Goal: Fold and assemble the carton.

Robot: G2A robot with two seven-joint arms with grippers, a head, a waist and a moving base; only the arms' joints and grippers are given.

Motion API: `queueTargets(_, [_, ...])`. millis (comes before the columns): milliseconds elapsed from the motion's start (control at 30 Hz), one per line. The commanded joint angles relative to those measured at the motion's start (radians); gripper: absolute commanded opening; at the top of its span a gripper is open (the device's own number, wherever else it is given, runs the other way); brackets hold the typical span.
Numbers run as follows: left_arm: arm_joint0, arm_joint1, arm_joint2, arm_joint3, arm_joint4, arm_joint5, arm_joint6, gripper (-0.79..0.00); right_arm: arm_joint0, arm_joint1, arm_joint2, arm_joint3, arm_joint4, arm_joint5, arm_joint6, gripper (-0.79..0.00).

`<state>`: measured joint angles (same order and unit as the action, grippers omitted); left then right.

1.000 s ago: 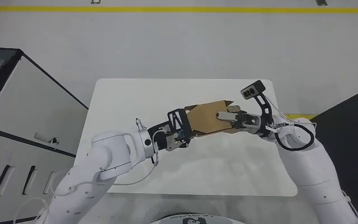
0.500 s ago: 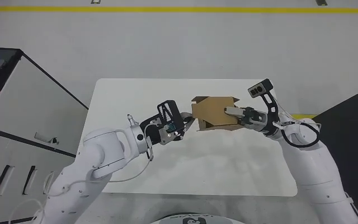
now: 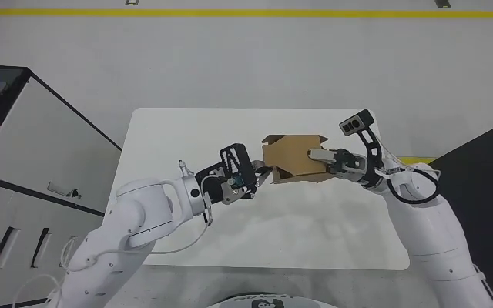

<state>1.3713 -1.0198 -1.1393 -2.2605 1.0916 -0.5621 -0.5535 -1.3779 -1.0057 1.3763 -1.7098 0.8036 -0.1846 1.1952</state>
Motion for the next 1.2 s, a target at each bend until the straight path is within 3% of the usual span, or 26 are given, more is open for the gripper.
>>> queueTargets(0, [-0.007,-0.002,0.013,0.002,0.003,-0.001,-0.002,-0.785,0.005,-0.001,-0.009,-0.002,-0.004,0.003,0.001,-0.785])
queueTargets(667, [-0.047,-0.008,0.058,0.02,0.001,0.0,-0.016,-0.785,0.021,-0.008,-0.038,0.003,-0.027,0.015,0.006,-0.785])
queueTargets(1167, [-0.03,-0.002,-0.009,0.018,-0.007,0.026,-0.004,-0.785,0.002,-0.007,0.018,0.038,0.005,-0.003,-0.015,-0.785])
